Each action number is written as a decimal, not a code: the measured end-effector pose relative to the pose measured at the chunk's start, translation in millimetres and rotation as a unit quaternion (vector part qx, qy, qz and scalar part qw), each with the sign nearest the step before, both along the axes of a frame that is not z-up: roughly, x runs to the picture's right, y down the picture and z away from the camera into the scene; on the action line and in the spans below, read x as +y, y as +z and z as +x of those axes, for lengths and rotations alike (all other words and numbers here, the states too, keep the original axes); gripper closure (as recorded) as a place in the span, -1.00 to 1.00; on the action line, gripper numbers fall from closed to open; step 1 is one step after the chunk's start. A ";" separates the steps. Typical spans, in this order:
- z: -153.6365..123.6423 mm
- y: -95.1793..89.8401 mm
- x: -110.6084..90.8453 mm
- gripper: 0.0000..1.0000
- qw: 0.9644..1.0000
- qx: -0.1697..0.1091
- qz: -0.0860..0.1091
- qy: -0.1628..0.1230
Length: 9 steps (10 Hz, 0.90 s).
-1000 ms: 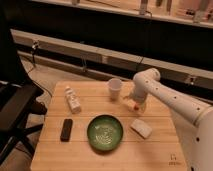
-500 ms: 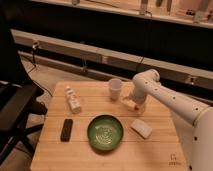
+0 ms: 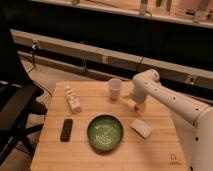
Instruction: Place the pepper on the white sponge
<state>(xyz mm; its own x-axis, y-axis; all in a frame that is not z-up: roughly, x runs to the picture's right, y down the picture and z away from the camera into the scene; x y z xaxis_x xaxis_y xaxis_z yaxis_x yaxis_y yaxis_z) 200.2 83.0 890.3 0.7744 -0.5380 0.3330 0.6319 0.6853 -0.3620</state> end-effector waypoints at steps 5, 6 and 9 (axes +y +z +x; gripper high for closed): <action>43.6 11.2 0.9 -0.60 0.999 0.025 -0.004 0.021; 47.0 17.4 5.3 -0.60 0.999 0.022 -0.009 0.025; 48.5 33.1 6.3 -0.60 0.999 0.010 -0.019 0.029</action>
